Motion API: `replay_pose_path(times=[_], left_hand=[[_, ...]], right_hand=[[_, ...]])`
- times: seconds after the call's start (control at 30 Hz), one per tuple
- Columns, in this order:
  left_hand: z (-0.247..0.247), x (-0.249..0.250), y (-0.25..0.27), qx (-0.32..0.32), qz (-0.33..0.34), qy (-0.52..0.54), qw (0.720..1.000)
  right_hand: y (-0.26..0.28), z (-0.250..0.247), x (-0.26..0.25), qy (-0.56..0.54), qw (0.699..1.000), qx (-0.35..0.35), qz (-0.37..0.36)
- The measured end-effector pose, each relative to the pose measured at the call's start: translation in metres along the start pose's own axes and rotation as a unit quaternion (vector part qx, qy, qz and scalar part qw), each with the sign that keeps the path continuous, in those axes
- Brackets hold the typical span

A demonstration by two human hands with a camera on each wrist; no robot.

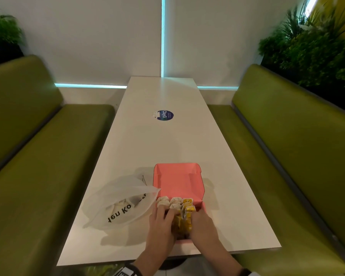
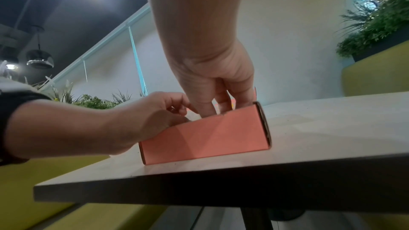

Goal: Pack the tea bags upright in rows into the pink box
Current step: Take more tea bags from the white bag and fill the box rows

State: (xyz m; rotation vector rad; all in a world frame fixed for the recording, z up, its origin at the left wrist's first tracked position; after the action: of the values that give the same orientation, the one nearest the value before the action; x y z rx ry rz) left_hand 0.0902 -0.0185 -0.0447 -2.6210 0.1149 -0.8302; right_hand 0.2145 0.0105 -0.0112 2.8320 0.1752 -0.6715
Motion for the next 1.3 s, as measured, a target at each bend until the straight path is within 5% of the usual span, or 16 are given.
replay_pose_path(times=[0.53,0.9,1.3], left_hand=[[-0.004,0.005,-0.001,0.009,-0.013,-0.006,1.0],[-0.006,0.005,0.0,0.002,-0.012,0.006,1.0],[-0.002,0.002,0.0,-0.016,-0.029,-0.01,0.999]], right_hand=[[0.002,-0.013,0.0,-0.011,0.998,0.021,-0.053],[0.007,-0.02,-0.006,-0.015,0.999,0.006,-0.039],[0.001,-0.012,-0.003,-0.115,0.991,0.068,0.002]])
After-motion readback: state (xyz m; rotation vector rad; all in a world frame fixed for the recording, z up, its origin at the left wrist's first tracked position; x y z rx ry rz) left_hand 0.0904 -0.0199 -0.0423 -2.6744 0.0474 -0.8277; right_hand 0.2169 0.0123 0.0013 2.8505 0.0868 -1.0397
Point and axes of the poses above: each hand's wrist, its own y-axis away from the middle knuckle, its own z-axis out of the palm, x = y × z, the point moved 2 cm from there along -y, towards the middle knuckle, and after that the axes turned 7 degrees about -z, right-handed, at the moved point
